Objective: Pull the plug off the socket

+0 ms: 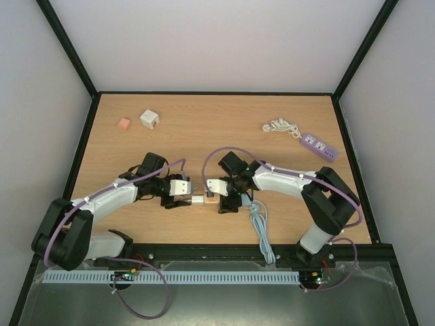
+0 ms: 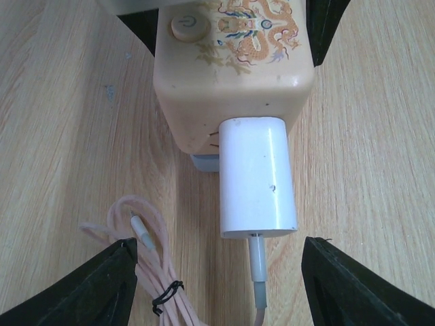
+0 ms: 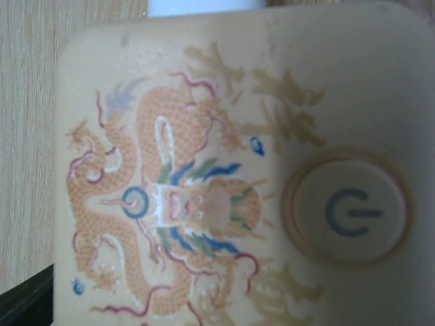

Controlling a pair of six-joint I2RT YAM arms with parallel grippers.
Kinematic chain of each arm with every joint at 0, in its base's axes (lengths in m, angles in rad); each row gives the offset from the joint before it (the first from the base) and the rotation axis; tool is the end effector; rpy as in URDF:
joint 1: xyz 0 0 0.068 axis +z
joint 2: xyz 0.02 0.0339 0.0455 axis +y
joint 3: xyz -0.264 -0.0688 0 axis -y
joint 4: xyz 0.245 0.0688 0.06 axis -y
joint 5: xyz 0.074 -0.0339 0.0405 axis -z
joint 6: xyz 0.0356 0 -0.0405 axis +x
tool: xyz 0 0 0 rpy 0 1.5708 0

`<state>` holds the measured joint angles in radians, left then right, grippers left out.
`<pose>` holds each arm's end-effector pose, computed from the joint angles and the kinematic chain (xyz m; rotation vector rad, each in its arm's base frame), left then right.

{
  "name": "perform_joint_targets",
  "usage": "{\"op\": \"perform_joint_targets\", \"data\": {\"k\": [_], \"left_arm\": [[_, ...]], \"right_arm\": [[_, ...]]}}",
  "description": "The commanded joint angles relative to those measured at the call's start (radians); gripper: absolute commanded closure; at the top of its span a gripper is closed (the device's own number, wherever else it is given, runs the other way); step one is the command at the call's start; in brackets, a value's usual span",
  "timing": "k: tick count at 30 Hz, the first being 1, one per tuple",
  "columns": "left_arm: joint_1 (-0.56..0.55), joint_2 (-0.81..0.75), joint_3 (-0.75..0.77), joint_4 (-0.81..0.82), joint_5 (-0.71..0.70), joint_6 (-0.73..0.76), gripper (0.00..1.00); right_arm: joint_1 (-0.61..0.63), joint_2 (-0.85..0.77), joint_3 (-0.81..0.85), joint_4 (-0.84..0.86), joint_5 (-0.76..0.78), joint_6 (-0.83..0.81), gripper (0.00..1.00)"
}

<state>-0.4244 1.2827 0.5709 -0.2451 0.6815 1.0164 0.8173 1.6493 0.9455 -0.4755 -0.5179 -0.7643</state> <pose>0.1988 -0.1144 0.1689 1.7192 1.5650 -0.5699 0.1968 0.2355 0.1669 -2.0024 1.7830 0.7231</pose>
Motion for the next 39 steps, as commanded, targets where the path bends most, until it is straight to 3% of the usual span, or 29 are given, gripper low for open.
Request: {"op": "perform_joint_targets", "data": {"k": [1,18,30,39], "left_arm": [[-0.015,0.0,-0.019,0.026,0.004,-0.012,0.31],[-0.083,-0.016,-0.073,0.1,-0.052,-0.108,0.35],[-0.149,-0.014,-0.054,0.116,-0.135,-0.169,0.55],[-0.149,-0.023,-0.047,0.106,-0.131,-0.184,0.69]], "right_arm": [[-0.004,-0.045,-0.006,-0.034,-0.047,0.042,0.17],[-0.004,-0.1,-0.036,0.143,-0.067,0.105,0.19],[-0.004,-0.093,-0.068,0.188,-0.068,0.118,0.49],[-0.004,-0.097,-0.081,0.201,-0.067,0.12,0.64]]}}
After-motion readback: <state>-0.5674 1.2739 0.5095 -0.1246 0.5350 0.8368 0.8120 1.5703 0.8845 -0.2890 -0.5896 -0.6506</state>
